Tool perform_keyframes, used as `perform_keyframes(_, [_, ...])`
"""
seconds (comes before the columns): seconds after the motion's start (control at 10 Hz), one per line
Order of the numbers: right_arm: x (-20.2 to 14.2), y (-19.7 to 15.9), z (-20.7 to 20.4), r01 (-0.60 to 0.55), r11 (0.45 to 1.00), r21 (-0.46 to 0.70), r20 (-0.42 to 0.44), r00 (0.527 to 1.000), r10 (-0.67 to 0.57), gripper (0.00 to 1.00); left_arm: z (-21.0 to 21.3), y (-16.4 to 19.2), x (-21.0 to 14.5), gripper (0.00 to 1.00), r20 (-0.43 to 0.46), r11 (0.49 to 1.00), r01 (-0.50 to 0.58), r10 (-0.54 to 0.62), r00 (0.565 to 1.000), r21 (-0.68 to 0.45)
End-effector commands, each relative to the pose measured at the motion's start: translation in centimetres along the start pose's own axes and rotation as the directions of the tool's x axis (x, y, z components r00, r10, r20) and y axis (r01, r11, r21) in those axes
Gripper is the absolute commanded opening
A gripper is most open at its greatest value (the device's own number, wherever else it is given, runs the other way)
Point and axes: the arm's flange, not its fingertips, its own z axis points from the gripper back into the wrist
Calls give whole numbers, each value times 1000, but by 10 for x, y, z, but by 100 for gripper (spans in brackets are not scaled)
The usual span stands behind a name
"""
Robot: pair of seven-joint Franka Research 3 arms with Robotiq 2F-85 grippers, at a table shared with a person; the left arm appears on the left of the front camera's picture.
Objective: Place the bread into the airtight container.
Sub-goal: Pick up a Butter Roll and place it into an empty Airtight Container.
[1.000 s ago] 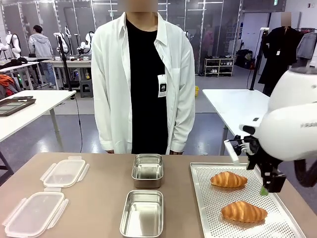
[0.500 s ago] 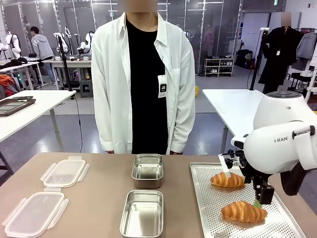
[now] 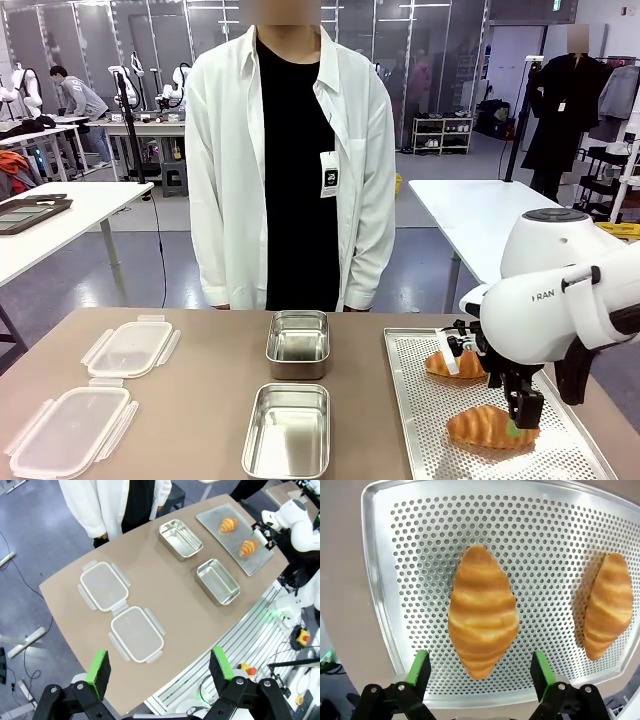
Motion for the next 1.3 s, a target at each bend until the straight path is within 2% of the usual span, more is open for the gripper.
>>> perform_keyframes(0.0, [-4,23,-20,52,998,-25,21,998,-52,100,1,-2,0,100,5,1000,21,-21,1000,-5])
perform_keyframes(0.6, [-6,17,-54,74,996,50,71,994,-77,100,1,-2,0,100,5,1000,21,-21,1000,-5])
perform_keyframes(0.7, [-6,16,-56,75,996,51,91,993,-80,92,1,-2,0,100,5,1000,21,-21,1000,-5])
perform_keyframes(1.0, [-7,16,-60,75,995,58,62,995,-79,60,1,-2,0,100,5,1000,21,-21,1000,-5])
perform_keyframes(1.1, [-8,16,-57,74,996,54,59,995,-77,52,1,-2,0,100,5,1000,21,-21,1000,-5])
perform_keyframes(1.2, [-9,12,-47,88,995,41,70,993,-91,40,1,-2,0,100,5,1000,21,-21,1000,-5])
